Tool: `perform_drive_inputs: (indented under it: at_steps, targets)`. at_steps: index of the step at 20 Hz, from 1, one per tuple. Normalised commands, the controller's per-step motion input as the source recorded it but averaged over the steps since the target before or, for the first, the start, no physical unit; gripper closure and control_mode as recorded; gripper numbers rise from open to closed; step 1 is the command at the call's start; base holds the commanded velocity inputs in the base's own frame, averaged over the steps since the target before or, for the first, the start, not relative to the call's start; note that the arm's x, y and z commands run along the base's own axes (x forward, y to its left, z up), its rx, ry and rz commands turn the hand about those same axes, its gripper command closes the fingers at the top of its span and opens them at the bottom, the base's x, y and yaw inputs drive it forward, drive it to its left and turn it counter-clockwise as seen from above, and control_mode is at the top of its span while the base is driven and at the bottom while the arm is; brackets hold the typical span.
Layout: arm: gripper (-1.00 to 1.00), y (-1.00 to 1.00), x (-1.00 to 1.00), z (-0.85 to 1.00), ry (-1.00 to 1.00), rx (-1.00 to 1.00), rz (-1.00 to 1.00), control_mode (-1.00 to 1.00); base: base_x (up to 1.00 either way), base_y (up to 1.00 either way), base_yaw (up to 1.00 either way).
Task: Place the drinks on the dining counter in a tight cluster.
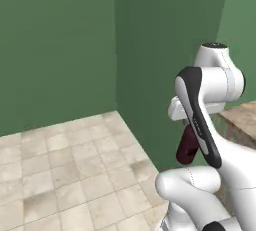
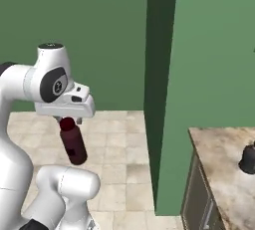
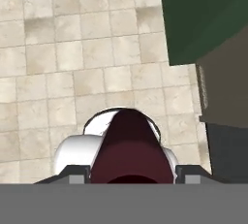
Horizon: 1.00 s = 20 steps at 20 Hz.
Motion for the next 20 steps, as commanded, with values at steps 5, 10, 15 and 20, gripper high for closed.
perform_drive_inputs:
  at_steps: [5,10,15,20]
  targets:
    - [1.0,0.0,0.0,0.0,0.0,0.0,0.0,1.0,0.0,0.43,0.95]
    - [1.0,0.0,0.0,0.0,0.0,0.0,0.0,1.0,0.2,0.24,0.9]
    - [1.0,0.0,0.0,0.0,0.0,0.0,0.0,1.0,0.73,-0.01,0.77]
    - [1.0,0.0,0.0,0.0,0.0,0.0,0.0,1.0,1.0,-0.36,0.47]
